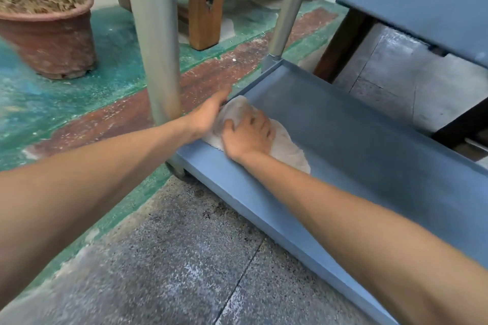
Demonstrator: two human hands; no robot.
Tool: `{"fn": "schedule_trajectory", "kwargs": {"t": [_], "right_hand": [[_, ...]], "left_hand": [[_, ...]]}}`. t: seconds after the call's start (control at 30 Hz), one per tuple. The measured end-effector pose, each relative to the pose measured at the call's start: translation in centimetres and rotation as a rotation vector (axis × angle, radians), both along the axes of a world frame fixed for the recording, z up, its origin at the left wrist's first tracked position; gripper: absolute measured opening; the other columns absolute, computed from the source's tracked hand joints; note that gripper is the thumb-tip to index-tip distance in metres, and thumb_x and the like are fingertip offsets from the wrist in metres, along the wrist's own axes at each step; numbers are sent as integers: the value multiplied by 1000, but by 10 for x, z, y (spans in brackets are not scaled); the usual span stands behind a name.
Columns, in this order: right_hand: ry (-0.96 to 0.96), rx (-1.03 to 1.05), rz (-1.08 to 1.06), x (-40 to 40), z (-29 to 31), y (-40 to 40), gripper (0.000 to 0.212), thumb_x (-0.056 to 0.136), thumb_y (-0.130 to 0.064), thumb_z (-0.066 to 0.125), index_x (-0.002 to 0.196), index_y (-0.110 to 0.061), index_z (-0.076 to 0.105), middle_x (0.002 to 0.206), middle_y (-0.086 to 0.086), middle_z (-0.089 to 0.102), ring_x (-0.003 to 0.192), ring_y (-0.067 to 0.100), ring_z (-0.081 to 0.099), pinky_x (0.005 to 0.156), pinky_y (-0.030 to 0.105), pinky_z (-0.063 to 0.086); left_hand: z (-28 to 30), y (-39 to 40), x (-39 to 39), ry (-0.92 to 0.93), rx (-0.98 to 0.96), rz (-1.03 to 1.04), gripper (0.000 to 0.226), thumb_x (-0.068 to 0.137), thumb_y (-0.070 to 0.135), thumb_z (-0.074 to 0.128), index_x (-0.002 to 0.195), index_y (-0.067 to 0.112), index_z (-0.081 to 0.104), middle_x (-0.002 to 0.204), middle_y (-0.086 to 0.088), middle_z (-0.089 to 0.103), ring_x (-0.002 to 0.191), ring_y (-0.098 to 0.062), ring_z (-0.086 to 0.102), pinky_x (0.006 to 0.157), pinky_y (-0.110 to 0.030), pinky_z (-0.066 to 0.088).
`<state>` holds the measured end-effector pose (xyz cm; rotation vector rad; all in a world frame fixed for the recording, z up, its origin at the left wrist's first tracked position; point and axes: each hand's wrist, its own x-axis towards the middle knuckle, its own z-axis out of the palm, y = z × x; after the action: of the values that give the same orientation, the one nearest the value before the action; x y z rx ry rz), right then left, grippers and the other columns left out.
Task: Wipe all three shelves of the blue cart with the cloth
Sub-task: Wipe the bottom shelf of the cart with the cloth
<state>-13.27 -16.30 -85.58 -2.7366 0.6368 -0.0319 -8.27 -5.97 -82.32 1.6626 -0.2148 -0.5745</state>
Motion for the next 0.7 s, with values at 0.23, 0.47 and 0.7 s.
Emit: {"fn": "schedule_trajectory", "kwargs": {"t": [0.23,0.47,0.7], "right_hand": [[130,-139,242,-14,-2,-4,61,101,-58,18,161,-46,11,172,15,-7,158,34,-12,118,68,-10],[92,-223,672,-59,-1,-28,52,104,-61,15,155,-61,10,172,3,-9,159,26,-9,125,58,-7],[122,-179,928,-96,10,-59,47,105,-47,12,148,-64,7,172,-7,-10,157,15,-17,126,45,-12]], "left_hand": [[-3,-2,10,46,0,10,82,94,70,31,154,14,35,155,-3,42,138,-19,44,122,-38,23],[0,-4,5,16,43,41,72,100,63,24,153,17,39,159,0,36,148,-18,28,121,-42,12],[-25,10,-9,-787,895,-203,70,95,70,22,149,29,39,155,-12,35,137,-34,42,102,-51,42]]}}
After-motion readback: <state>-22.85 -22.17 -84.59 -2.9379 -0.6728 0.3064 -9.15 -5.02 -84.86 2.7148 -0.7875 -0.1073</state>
